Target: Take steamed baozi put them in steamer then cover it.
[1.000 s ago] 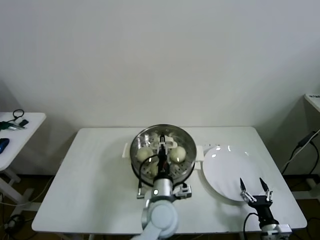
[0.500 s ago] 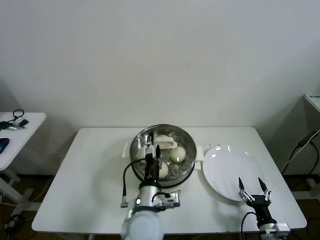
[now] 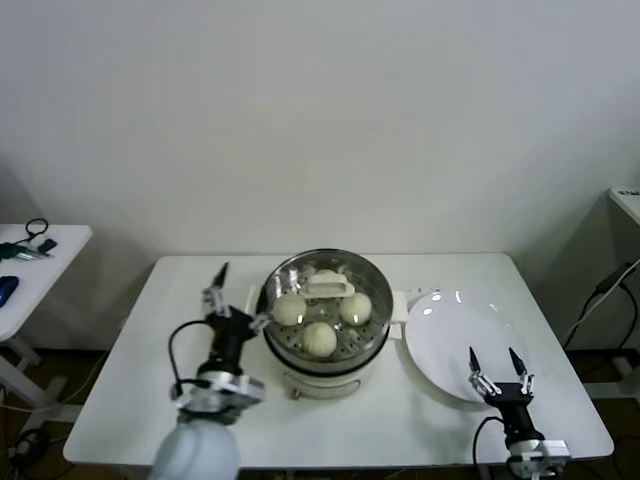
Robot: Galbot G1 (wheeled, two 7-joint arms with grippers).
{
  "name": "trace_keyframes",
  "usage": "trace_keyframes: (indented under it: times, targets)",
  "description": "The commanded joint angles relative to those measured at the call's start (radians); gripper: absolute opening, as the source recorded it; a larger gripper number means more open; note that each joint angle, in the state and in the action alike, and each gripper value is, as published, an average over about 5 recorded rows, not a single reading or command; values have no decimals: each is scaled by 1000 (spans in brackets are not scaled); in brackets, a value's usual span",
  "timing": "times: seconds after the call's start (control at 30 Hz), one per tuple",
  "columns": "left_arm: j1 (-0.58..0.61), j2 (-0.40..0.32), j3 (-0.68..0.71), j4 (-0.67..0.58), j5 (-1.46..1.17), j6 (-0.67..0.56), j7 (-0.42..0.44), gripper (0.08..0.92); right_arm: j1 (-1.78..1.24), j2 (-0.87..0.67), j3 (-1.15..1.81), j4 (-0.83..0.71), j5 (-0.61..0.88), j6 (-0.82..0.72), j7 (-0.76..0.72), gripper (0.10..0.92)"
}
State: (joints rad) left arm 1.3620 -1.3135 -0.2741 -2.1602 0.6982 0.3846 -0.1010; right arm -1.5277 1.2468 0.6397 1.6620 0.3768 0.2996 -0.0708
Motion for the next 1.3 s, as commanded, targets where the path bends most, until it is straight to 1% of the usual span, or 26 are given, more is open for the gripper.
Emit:
trace_keyframes:
  times: [0.03, 0.13, 0.2, 0.27, 0.37, 0.47, 0.6, 0.7, 0.97, 1.3]
  targets:
    - [44, 31, -260, -53, -620, -99, -88, 823, 9, 6, -9, -17, -17, 4, 0, 823]
    - [74, 63, -427, -22, -821, -162, -35, 823, 15, 6, -12, -30, -17, 7, -7, 823]
    - [103, 83, -488, 21, -926, -221, -16, 823, 20, 7, -15, -34, -17, 7, -10, 823]
    - [135, 96, -506, 81, -1001, -286, 2, 823, 22, 8, -16, -33, -17, 5, -11, 823]
    - [169, 100, -468, 175, -1061, -377, 18, 823, 23, 8, -18, -30, -15, -1, -13, 823]
    - [179, 87, -401, 260, -1079, -442, 23, 823, 21, 8, -18, -29, -15, -5, -11, 823]
    - [160, 60, -329, 374, -1075, -508, 28, 823, 21, 6, -19, -33, -20, 4, -12, 823]
    - [144, 43, -299, 431, -1064, -545, 28, 823, 22, 6, -21, -38, -23, 9, -14, 823]
    - [138, 23, -274, 459, -1057, -579, 36, 823, 24, 7, -25, -44, -19, 5, -15, 823]
    - [144, 23, -278, 457, -1050, -588, 46, 823, 25, 4, -26, -46, -13, 3, -18, 823]
